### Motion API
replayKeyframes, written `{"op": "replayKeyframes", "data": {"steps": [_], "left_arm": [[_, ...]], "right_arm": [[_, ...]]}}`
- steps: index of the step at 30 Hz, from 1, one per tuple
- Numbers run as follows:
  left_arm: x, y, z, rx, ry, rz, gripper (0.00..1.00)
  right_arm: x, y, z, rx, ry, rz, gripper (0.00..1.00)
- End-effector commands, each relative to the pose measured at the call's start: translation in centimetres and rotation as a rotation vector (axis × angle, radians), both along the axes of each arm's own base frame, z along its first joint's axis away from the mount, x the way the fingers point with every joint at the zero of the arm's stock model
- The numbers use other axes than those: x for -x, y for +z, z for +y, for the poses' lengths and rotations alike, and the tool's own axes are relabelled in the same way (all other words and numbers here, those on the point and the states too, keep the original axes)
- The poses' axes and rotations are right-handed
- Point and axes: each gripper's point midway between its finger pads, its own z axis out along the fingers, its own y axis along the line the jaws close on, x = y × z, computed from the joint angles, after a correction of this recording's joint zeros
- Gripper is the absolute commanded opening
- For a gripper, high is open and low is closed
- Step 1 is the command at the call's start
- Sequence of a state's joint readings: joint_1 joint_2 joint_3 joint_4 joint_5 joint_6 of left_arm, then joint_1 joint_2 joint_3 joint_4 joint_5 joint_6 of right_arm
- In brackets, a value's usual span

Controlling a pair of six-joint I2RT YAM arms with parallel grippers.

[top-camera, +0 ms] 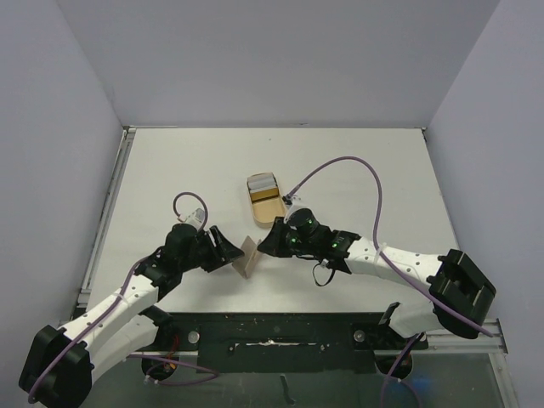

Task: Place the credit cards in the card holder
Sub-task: Open the card holder at the center of the board.

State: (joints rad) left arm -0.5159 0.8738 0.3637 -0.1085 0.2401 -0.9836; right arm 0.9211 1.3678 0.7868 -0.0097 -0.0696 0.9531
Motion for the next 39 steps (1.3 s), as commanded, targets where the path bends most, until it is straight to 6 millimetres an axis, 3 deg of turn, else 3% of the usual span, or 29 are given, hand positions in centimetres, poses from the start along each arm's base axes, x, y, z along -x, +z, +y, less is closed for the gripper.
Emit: {"op": "replayKeyframes", "data": {"steps": [1,6,17,26,33,39], "left_arm": [[-0.7,0.5,0.2,-0.014,0.011,-0.027,0.52],[-0.6,-0.6,0.7,-0.056,0.024,-0.003,0.51],[-0.9,-2.3,0.6,-0.100,0.005,0.037,0.46],[-1.2,-2.8,0.3,-0.105,-0.006,0.042,0.41],[-1.0,-3.0,-0.5,-0.054,-0.033,0.030,0.39],[-0.8,-2.6,-1.6,0.009,-0.083,0.009,0.31]], "right_arm": [[-0.6,-0.4,-0.9,0.025,-0.031,-0.011,0.00],[-0.4,-2.7,-3.4,0.127,-0.067,0.014,0.00],[-0.1,-4.2,-5.4,0.171,-0.082,0.021,0.00],[-1.0,-5.8,-7.4,0.238,-0.121,0.023,0.00],[-1.4,-7.1,-8.0,0.276,-0.121,0.040,0.01],[-1.7,-8.1,-8.3,0.298,-0.121,0.053,0.01]]}}
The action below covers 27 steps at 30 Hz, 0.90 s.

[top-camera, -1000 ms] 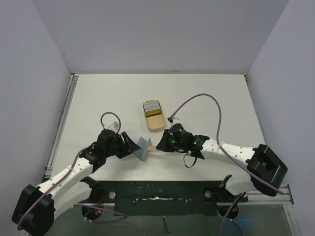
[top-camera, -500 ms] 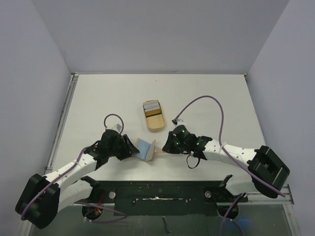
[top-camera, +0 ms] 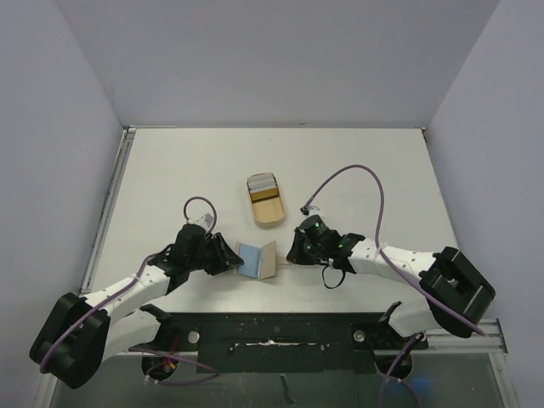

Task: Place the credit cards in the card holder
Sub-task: Open the card holder at the center of the board.

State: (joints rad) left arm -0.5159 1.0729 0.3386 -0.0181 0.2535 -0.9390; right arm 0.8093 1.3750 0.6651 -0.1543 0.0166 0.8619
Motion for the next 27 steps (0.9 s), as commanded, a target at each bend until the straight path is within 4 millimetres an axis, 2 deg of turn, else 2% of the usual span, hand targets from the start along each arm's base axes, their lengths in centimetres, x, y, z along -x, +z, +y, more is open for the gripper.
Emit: {"op": "replayKeyframes", "data": {"steps": [1,3,8,11,14,16,20,23,27], "left_arm": [[-0.9,2.1,-1.7,0.106,-0.049,-0.084,0.30],[-0.8,2.2,-1.9,0.121,-0.054,-0.087,0.27],[-0.7,2.6,-2.1,0.151,-0.057,-0.100,0.10],[-0.6,3.2,-2.4,0.178,-0.065,-0.112,0.00],[-0.5,3.5,-2.4,0.186,-0.062,-0.117,0.00],[-0.6,3.6,-2.3,0.185,-0.056,-0.122,0.00],[-1.0,3.6,-1.8,0.139,-0.039,-0.130,0.00],[-1.3,3.6,-1.6,0.117,-0.035,-0.131,0.00],[-1.3,3.4,-1.4,0.095,-0.033,-0.123,0.00]], "right_arm": [[-1.1,-0.3,-0.1,0.016,-0.002,-0.027,0.01],[-1.1,-0.5,-0.2,0.026,-0.002,-0.023,0.01],[-1.2,-0.6,-0.4,0.033,-0.010,-0.015,0.02],[-1.1,-0.1,-0.3,0.036,-0.011,-0.011,0.09],[-1.2,1.1,-0.5,0.039,-0.027,-0.012,0.21],[-1.1,2.2,-0.6,0.034,-0.036,-0.015,0.25],[-1.4,5.4,-0.1,-0.007,-0.021,-0.082,0.36],[-1.9,7.0,0.5,-0.034,-0.006,-0.116,0.39],[-2.0,8.6,2.6,-0.099,0.039,-0.126,0.39]]}}
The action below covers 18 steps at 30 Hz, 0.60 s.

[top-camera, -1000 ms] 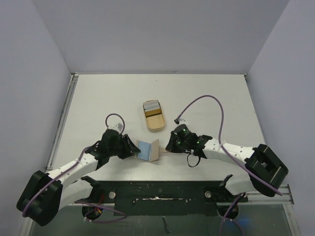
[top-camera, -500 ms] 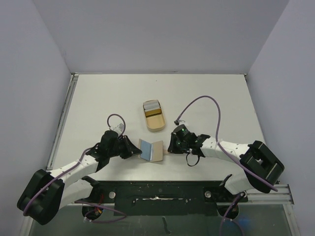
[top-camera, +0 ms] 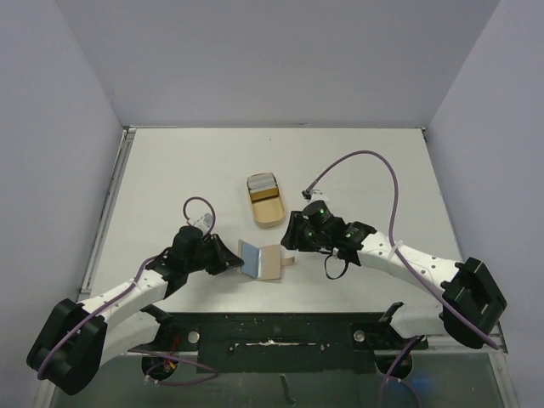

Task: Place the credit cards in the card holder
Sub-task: Open the card holder at the center of the board.

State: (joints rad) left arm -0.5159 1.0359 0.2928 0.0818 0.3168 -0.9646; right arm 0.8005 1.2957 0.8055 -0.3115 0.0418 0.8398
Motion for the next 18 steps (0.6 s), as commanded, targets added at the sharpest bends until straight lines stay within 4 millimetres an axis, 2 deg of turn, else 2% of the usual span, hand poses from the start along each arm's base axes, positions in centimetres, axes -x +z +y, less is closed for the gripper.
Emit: {"op": "replayKeyframes", "data": {"steps": [1,4,10,18], "left_arm": [[-1.6,2.2,-0.4,0.002,-0.001,-0.079,0.00],[-1.5,2.1,-0.4,0.001,-0.004,-0.076,0.00],[-1.4,2.5,-0.4,0.005,-0.001,-0.079,0.00],[-0.9,2.7,-1.0,0.078,-0.013,-0.079,0.02]], "right_arm": [[-0.5,3.4,2.9,-0.093,0.064,-0.064,0.39],[-0.3,3.6,5.0,-0.133,0.107,-0.065,0.38],[-0.1,2.1,8.4,-0.133,0.165,-0.042,0.35],[0.3,-3.1,9.4,-0.093,0.192,0.047,0.29]]}}
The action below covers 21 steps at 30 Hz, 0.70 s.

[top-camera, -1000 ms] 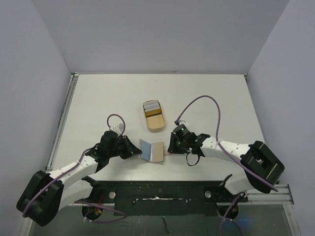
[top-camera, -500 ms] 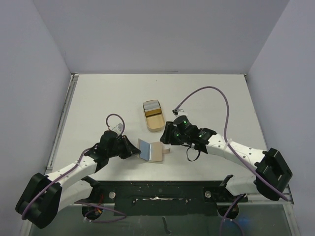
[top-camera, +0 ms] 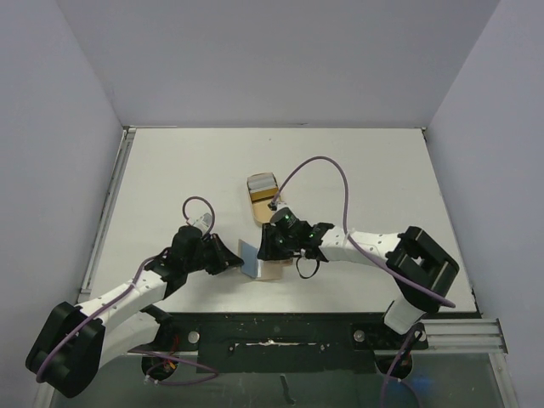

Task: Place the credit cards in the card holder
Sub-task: Open the card holder at the center of the board.

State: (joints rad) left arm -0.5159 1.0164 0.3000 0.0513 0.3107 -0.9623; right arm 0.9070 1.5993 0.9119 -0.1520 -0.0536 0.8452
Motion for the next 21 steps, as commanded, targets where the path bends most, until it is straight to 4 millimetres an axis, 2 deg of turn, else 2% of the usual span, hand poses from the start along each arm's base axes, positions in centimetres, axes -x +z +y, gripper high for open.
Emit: {"op": "replayKeyframes", "data": {"steps": [1,7,12,21], "left_arm": [[-0.9,2.5,-1.2,0.088,-0.017,-0.079,0.02],[-0.6,2.0,-1.2,0.089,-0.016,-0.071,0.04],[-0.6,2.0,-1.1,0.082,-0.016,-0.072,0.12],[-0.6,1.7,-1.0,0.071,-0.023,-0.074,0.15]], "right_arm": [[-0.6,0.4,1.8,-0.068,0.017,-0.018,0.28],[0.3,-2.1,1.7,-0.050,0.023,0.026,0.27],[0.7,-2.9,1.5,-0.034,0.025,0.030,0.26],[0.9,-3.5,1.3,-0.021,0.024,0.039,0.24]]}}
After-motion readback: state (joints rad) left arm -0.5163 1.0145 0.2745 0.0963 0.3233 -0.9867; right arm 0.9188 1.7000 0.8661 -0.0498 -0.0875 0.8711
